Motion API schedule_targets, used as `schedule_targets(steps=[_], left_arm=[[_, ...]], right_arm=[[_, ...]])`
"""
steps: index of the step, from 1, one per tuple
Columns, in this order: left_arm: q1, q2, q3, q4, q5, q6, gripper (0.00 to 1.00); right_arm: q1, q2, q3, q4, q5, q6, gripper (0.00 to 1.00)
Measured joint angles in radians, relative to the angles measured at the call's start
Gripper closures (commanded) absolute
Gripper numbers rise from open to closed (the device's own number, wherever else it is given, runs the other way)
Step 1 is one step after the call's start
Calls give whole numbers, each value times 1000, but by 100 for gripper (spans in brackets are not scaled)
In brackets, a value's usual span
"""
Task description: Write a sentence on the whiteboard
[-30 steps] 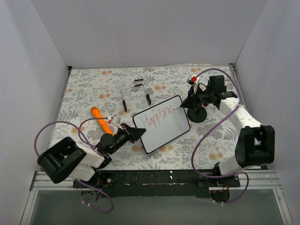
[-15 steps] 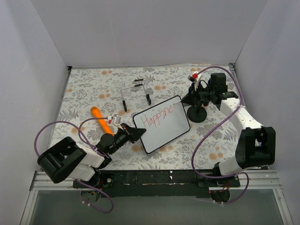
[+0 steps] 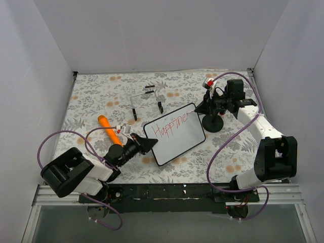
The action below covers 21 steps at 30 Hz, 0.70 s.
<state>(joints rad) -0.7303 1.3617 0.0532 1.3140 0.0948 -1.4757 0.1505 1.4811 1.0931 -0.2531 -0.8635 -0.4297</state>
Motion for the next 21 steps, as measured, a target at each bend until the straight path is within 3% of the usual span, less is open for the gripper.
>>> schedule_targets(steps=[21], left_arm=[[0,0,0,-1,-1,-5,100]], right_arm=[[-19,-1,-11,-110,30,-76,99]])
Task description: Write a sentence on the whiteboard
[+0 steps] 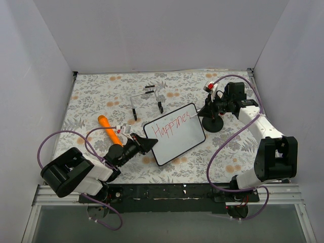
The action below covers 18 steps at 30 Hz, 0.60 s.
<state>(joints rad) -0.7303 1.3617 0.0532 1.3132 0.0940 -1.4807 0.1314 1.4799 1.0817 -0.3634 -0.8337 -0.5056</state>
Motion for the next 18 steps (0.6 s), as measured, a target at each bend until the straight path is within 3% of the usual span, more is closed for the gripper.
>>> schedule_targets(steps=[18], left_arm=[[0,6,0,4,2,3,100]], right_arm=[[0,-16,2,-27,-51,7,99]])
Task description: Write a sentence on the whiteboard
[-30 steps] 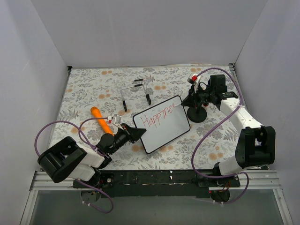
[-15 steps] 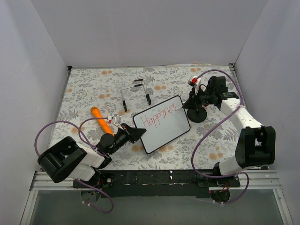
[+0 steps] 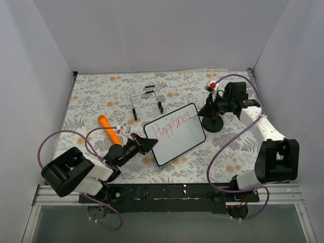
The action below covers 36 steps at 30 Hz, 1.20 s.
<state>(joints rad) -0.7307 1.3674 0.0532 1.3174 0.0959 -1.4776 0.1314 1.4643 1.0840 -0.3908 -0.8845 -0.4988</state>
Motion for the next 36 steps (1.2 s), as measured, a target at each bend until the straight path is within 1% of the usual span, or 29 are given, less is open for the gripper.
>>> schedule_targets(steps=[6,19,24,36], left_arm=[[0,7,0,3,2,-1,100],[0,12,0,8,5,-1,100],[0,14,0,8,5,-6,100],[0,15,0,8,5,-10,100]], right_arm=[[-34,-16,7,33,29,23,99],[-33,-6,10,142,99,107,99],[-30,21,14,155,100,120,99],[-5,22,14,173,76,140,99]])
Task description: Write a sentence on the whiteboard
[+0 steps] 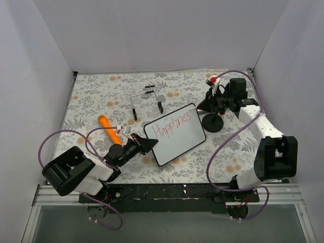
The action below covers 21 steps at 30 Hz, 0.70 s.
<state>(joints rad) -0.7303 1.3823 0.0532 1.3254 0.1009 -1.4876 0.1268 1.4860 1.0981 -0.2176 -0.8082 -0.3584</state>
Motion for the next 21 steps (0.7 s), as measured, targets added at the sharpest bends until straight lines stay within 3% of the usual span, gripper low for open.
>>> schedule_targets(steps=[21], left_arm=[[0,0,0,-2,-3,-8,100]], right_arm=[[-13,-2,-4,-86,31,-85,99]])
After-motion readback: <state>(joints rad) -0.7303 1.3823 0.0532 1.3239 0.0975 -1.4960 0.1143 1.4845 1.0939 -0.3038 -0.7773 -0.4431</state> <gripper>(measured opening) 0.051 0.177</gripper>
